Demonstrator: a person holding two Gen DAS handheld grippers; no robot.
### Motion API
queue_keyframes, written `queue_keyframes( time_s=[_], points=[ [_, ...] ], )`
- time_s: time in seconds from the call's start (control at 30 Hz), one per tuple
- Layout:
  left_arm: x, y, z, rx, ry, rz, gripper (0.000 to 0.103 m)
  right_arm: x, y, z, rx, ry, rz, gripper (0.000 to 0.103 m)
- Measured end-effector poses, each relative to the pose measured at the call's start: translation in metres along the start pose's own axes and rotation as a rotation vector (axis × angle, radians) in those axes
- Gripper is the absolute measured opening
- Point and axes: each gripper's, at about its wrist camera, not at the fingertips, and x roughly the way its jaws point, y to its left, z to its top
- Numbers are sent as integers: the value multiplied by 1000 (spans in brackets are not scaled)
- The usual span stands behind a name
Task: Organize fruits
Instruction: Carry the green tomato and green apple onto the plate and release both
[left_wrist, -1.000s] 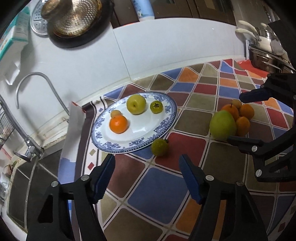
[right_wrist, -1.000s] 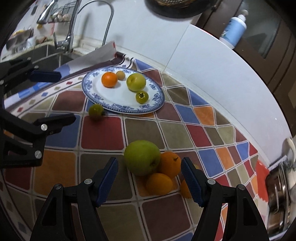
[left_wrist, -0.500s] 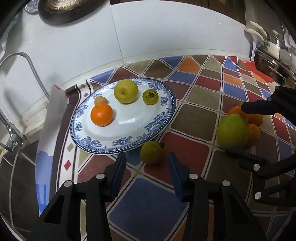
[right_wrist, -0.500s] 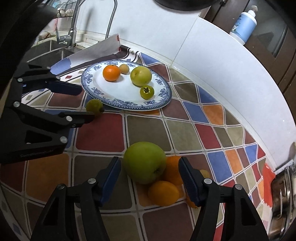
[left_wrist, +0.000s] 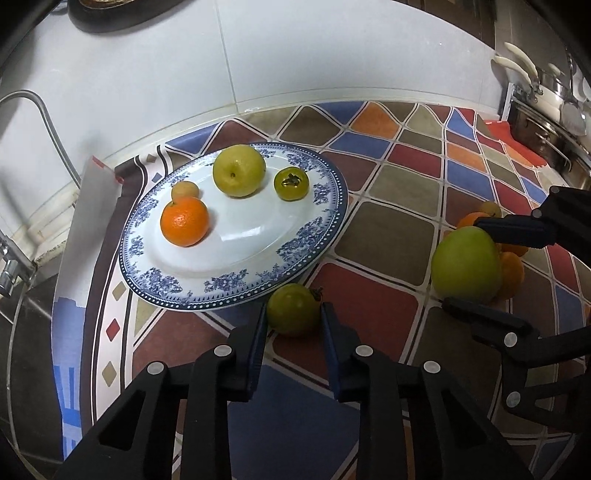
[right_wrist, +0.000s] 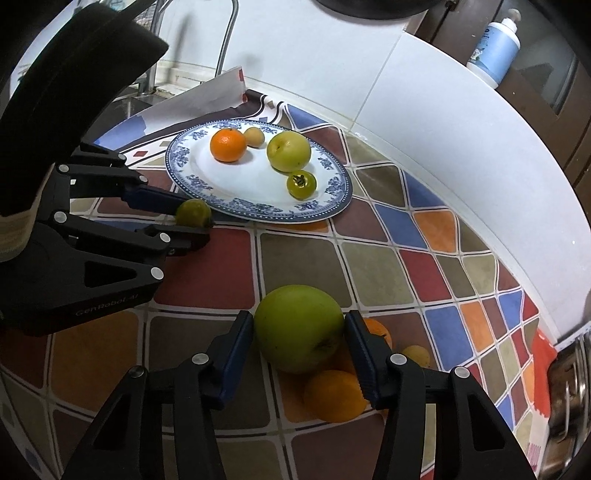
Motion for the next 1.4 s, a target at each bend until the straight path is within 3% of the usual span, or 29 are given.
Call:
queue_keyframes(
  time_s=[0.47,0.83,1.4],
  points=[
    [-37,11,-5,-38,-73,26,29,-20,-6,6,111,-52,53,51],
    [-50,38,-2,-56,-126,90,29,-27,-7,39,230,-145,104,51],
    [-5,72,14,-70,-97,61,29,42,-10,86,316,-56,235,51]
  ],
)
